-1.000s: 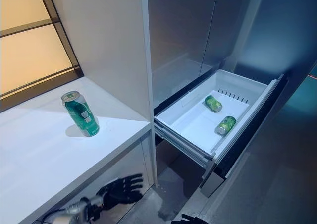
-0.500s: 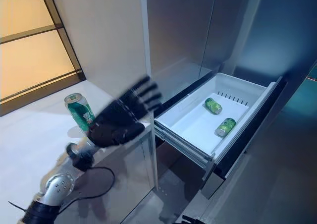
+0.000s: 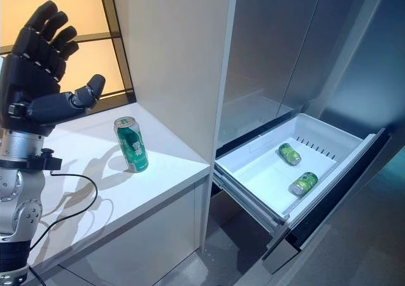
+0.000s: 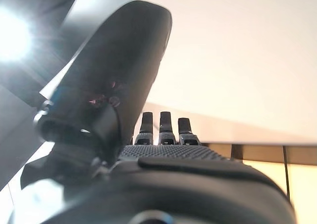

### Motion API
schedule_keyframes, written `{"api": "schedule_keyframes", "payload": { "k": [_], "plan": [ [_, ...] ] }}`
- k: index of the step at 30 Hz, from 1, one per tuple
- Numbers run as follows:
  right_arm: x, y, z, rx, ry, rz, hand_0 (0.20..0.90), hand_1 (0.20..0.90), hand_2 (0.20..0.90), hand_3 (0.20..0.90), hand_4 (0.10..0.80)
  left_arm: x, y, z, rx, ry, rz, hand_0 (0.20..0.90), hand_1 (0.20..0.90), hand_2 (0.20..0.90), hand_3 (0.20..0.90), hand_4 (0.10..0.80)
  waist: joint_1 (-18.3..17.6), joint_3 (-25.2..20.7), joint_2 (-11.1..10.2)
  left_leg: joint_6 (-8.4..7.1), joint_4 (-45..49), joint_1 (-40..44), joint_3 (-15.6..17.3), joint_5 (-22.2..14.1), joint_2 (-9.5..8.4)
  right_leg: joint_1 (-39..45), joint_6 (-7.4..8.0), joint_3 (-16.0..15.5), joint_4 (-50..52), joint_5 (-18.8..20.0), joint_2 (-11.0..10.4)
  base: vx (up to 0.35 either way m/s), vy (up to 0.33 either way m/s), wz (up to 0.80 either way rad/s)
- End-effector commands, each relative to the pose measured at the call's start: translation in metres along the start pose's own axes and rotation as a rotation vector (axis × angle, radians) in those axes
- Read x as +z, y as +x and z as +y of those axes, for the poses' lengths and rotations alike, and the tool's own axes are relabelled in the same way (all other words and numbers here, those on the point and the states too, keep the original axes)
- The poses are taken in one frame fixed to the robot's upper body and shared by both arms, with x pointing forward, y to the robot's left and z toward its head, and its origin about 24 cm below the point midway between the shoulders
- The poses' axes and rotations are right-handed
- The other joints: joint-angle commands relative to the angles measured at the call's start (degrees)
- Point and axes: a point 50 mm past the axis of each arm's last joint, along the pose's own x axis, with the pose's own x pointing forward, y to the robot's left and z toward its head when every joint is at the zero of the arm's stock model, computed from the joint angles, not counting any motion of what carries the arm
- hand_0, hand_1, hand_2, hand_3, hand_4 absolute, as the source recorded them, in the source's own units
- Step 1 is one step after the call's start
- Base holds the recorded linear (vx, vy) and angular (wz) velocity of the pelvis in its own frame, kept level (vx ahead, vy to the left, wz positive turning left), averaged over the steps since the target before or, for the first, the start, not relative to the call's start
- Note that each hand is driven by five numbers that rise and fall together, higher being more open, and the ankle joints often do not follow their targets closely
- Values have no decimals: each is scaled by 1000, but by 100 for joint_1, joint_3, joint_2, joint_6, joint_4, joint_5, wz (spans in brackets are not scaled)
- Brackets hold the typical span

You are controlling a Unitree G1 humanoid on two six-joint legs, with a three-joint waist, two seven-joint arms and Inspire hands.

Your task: Put drinks into fridge and close the fridge

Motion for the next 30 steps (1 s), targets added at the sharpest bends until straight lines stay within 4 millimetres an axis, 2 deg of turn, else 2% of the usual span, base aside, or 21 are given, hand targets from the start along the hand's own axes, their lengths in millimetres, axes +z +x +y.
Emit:
{"api": "schedule_keyframes", "payload": {
  "k": [1,7,13,20,30],
  "plan": [
    [7,5,14,38,4,4,900,900,900,900,800,33,21,29,107,83,-163,900,900,900,900,800,-107,22,-65,312,-14,-260,-66,-88,-449,141,-79,127,43,-274,73,0,0,0],
    [12,3,7,33,-8,9,900,900,900,900,800,-2,13,60,196,-17,37,900,900,900,900,800,-127,48,-6,297,-14,-199,-40,-92,-438,199,-77,82,62,-306,59,0,0,0],
    [15,2,3,32,-23,17,900,900,900,900,800,-26,6,80,234,-152,140,900,900,900,900,800,-179,19,19,287,-14,-158,-2,-101,-432,235,-66,78,69,-329,43,0,0,0],
    [17,1,0,22,-38,24,900,900,900,900,800,-42,1,84,171,-224,216,900,900,900,900,800,-229,18,51,296,-14,-126,52,-111,-428,244,-58,113,78,-329,31,0,0,0],
    [17,0,-4,22,-35,27,900,900,900,900,800,-41,7,70,-15,-273,248,900,900,900,900,800,-257,28,80,294,-14,-120,104,-122,-423,236,-29,137,80,-321,16,0,0,0]
  ]
}}
